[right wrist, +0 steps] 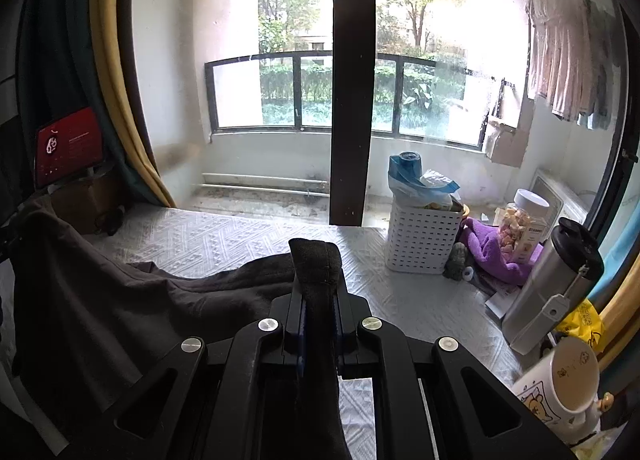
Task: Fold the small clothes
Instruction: 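Lift the hem with both tools and fold it over toward the collar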
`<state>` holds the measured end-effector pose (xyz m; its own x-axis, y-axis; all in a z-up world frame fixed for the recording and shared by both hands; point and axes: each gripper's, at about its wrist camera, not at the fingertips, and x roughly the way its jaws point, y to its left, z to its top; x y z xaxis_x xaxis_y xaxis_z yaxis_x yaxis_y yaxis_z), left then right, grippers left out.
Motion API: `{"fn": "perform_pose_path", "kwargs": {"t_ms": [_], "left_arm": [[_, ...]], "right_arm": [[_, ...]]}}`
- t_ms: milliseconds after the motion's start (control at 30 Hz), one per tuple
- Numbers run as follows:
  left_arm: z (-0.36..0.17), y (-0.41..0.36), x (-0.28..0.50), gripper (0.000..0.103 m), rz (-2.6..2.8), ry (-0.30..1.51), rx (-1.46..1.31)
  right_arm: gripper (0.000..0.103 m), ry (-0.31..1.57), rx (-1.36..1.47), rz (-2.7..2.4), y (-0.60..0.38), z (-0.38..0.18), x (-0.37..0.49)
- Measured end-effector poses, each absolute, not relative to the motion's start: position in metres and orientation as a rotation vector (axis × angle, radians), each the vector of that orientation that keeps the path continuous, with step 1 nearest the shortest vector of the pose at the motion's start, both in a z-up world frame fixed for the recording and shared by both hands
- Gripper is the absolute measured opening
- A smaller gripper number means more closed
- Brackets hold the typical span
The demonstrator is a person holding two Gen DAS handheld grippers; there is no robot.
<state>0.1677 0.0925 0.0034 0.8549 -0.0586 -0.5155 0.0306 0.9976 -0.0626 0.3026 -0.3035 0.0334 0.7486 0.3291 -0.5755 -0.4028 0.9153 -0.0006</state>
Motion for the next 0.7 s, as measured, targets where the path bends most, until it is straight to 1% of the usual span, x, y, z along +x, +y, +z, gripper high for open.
{"fn": "perform_pose_path", "kwargs": {"t_ms": [467, 700], "left_arm": [[-0.019, 0.104, 0.213, 0.010, 0.000, 0.601, -0.051], [-0.044, 0.121, 0.235, 0.010, 0.054, 0.663, -0.062]], "right_arm": [[0.011, 0.668, -0.092, 0.394, -0.295, -0.002, 0.369], [0.011, 0.705, -0.083, 0.394, -0.286, -0.023, 0.402]]}}
